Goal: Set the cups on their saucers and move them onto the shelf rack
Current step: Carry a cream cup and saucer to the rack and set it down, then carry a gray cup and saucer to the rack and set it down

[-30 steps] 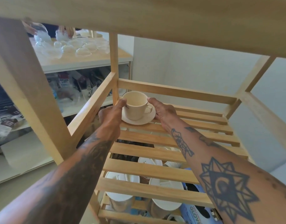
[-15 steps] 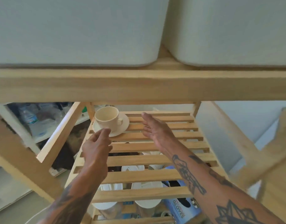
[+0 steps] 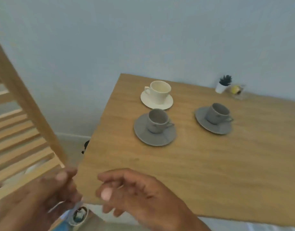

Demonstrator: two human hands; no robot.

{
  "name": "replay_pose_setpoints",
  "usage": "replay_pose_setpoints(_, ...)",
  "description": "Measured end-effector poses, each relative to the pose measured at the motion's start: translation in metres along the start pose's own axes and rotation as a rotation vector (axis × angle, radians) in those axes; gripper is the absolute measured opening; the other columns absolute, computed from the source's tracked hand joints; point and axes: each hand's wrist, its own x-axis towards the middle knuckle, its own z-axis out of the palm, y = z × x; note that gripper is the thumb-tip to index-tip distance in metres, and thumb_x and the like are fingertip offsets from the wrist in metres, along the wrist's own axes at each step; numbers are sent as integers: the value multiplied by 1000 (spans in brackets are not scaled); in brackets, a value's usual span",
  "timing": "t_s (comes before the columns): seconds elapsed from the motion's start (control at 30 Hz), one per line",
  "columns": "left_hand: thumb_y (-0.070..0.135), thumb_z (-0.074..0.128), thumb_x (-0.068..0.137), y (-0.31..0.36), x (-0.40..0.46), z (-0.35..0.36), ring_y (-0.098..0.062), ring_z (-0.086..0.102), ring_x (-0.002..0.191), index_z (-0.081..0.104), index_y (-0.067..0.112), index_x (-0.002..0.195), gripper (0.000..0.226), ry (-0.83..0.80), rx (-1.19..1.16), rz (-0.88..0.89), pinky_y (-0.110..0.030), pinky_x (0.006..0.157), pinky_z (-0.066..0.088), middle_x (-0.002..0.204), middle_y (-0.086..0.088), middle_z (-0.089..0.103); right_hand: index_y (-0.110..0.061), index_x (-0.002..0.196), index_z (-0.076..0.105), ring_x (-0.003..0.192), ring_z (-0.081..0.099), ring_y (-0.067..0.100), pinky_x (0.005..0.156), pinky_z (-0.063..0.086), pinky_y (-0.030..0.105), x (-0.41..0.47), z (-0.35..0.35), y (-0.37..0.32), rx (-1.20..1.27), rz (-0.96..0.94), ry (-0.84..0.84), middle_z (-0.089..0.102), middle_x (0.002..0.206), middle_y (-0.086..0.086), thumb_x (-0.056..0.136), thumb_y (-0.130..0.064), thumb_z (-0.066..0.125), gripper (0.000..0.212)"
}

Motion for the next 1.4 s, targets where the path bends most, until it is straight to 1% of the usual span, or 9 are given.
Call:
replay_pose_setpoints(0.13, 49, 84, 66, 8, 22, 103, -19, 79, 80, 85, 28, 91, 33, -74, 209, 142, -30, 64, 62, 86, -3, 81, -36, 101, 82, 79, 73, 7, 68, 57, 23, -28, -107, -9, -15, -31, 365, 79, 96, -1, 82, -48, 81, 22)
replay_pose_setpoints(0.3, 66, 69, 80, 14, 101, 172, -19, 69, 100, 71, 15, 111, 60, 102, 422, 49, -37, 87, 60, 115, -4, 70, -31, 131, 66, 100, 69, 10, 94, 61, 41, 38, -199, -1, -115, 117, 633, 67, 129, -9, 83, -63, 72, 58)
replay_pose_setpoints(0.4, 75, 69, 72, 16, 133, 180, -22, 73, 93, 64, 8, 117, 81, 91, 465, -73, -37, 85, 62, 109, -8, 70, -29, 145, 55, 104, 69, 18, 103, 57, 48, 82, -223, 2, -160, 208, 585, 64, 137, -5, 76, -74, 70, 84)
replay_pose_setpoints(0.63, 53, 80, 76, 12, 153, 180, -6, 75, 56, 71, 10, 104, 52, -34, 422, -95, -21, 50, 58, 61, 7, 77, -26, 133, 63, 112, 70, 23, 96, 62, 45, 131, -240, 3, -224, 223, 479, 72, 127, -1, 65, -76, 73, 85)
replay_pose_setpoints(0.73, 54, 83, 72, 8, 153, 181, -6, 76, 61, 75, 12, 106, 54, -24, 407, -86, -21, 53, 59, 65, 7, 79, -27, 114, 66, 108, 71, 22, 95, 62, 46, 133, -245, 7, -191, 210, 466, 73, 120, -1, 64, -72, 80, 68)
replay_pose_setpoints(0.9, 53, 85, 70, 5, 142, 180, -7, 76, 66, 77, 12, 105, 55, 24, 343, -47, -24, 60, 59, 69, 7, 79, -27, 116, 70, 109, 72, 23, 97, 61, 49, 127, -241, 6, -177, 168, 481, 75, 121, 0, 50, -74, 80, 81)
replay_pose_setpoints(1.07, 52, 83, 73, 4, 105, 158, -24, 78, 93, 79, 9, 105, 53, 127, 299, 5, -37, 86, 63, 102, -12, 82, -26, 117, 71, 107, 75, 26, 98, 59, 53, 112, -208, -5, -208, 123, 392, 78, 119, 2, 59, -70, 81, 74)
replay_pose_setpoints(1.23, 47, 83, 76, 15, 52, 108, -11, 76, 66, 80, 5, 101, 49, 182, 200, 31, -21, 60, 58, 77, -2, 80, -24, 116, 74, 109, 73, 25, 92, 61, 49, 90, -145, -22, -247, 68, 315, 77, 121, 2, 64, -69, 80, 69)
replay_pose_setpoints(1.4, 50, 82, 74, 9, -13, 40, -17, 79, 73, 81, 7, 97, 48, 240, 159, 27, -26, 67, 60, 85, -7, 83, -17, 106, 77, 102, 75, 27, 92, 59, 55, 64, -63, -24, -264, 22, 229, 80, 112, 5, 47, -72, 78, 80)
